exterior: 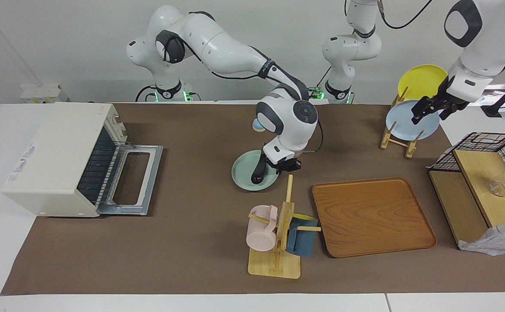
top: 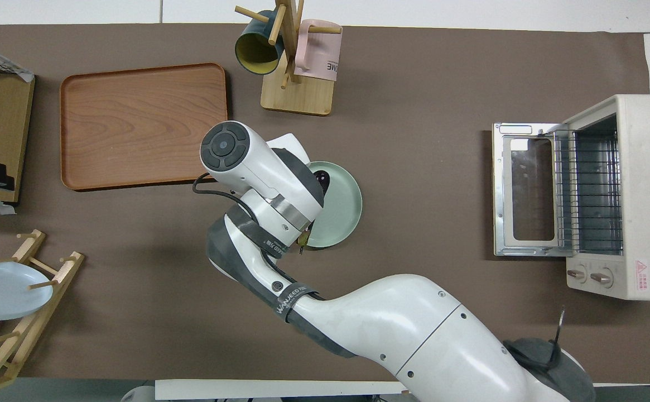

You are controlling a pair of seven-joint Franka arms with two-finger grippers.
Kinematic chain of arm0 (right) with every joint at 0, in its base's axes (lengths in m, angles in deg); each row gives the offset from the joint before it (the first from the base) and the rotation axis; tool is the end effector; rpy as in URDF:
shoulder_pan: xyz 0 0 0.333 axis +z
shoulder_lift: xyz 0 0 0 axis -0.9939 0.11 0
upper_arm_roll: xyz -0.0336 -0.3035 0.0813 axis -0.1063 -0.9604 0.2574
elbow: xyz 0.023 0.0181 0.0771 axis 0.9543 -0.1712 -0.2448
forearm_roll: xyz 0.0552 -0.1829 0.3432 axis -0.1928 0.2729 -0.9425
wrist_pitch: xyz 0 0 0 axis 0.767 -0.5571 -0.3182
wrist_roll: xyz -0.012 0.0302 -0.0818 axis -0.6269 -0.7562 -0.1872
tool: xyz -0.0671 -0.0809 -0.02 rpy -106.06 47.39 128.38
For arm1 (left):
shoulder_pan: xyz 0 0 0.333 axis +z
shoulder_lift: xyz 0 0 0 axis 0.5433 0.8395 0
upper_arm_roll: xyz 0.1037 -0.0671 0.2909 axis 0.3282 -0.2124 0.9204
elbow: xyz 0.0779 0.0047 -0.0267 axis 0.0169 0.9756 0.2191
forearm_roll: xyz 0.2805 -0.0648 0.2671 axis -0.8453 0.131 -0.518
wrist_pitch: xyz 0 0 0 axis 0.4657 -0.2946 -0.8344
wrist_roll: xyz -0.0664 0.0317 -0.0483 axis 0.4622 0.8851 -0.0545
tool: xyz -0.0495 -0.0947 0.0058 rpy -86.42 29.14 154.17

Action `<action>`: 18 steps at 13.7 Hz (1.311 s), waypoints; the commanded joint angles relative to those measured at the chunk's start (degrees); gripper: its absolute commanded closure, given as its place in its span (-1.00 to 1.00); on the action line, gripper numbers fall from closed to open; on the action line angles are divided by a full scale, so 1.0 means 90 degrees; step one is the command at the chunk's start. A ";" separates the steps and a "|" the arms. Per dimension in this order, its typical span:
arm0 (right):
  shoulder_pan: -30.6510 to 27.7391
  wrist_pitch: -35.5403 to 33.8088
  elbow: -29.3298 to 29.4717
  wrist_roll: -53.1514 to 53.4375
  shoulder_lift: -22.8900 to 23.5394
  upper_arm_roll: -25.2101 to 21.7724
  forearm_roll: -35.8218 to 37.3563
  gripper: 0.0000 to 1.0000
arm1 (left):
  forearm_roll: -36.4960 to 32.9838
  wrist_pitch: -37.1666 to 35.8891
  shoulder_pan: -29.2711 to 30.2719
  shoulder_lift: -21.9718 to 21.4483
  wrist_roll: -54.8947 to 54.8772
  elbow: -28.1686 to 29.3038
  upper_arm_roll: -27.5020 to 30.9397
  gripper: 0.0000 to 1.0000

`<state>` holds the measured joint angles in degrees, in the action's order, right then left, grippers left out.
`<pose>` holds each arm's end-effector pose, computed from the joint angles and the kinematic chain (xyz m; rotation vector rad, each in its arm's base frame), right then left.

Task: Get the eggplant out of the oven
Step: 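Set the plate on the table while the left gripper reaches the eggplant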

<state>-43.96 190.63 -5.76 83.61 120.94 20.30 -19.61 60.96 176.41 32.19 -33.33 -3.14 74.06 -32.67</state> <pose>0.5432 0.5103 0.3071 3.0095 -0.4051 -0.0817 0.5022 0.0092 0.5480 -3.1198 -0.0369 0.0439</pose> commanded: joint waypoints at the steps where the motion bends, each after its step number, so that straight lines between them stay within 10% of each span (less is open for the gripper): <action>1: -0.0058 0.0143 0.0117 0.0161 0.0051 0.0000 -0.0155 0.28 | -0.0038 0.0736 -0.0425 -0.0504 -0.0011 0.1197 -0.0021 -1.00; 5: -0.0184 0.0066 0.0401 0.0074 -0.0366 -0.0009 -0.0174 -0.28 | 0.0030 0.1906 -0.1391 0.0216 0.0115 0.1560 -0.0031 -1.00; 9: -0.1149 -0.0511 -0.1448 -0.1739 -0.2024 -0.0010 -0.0174 -0.26 | 0.0079 0.3479 -0.3247 0.1388 0.3159 0.1308 -0.0011 -1.00; 13: -0.2322 0.0297 -0.4096 -0.3527 -0.3676 -0.0010 -0.0174 -0.05 | 0.0079 0.4825 -0.4371 0.2278 0.4938 0.0925 -0.0030 -1.00; 18: -0.3456 0.1195 -0.5563 -0.4477 -0.4040 -0.0029 -0.0048 0.81 | 0.0079 0.5014 -0.4919 0.3197 0.5525 0.0408 0.0018 -0.92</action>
<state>-72.48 196.73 -48.92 45.83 87.23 19.39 -19.95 61.79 220.94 -10.57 -7.69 44.76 80.69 -33.84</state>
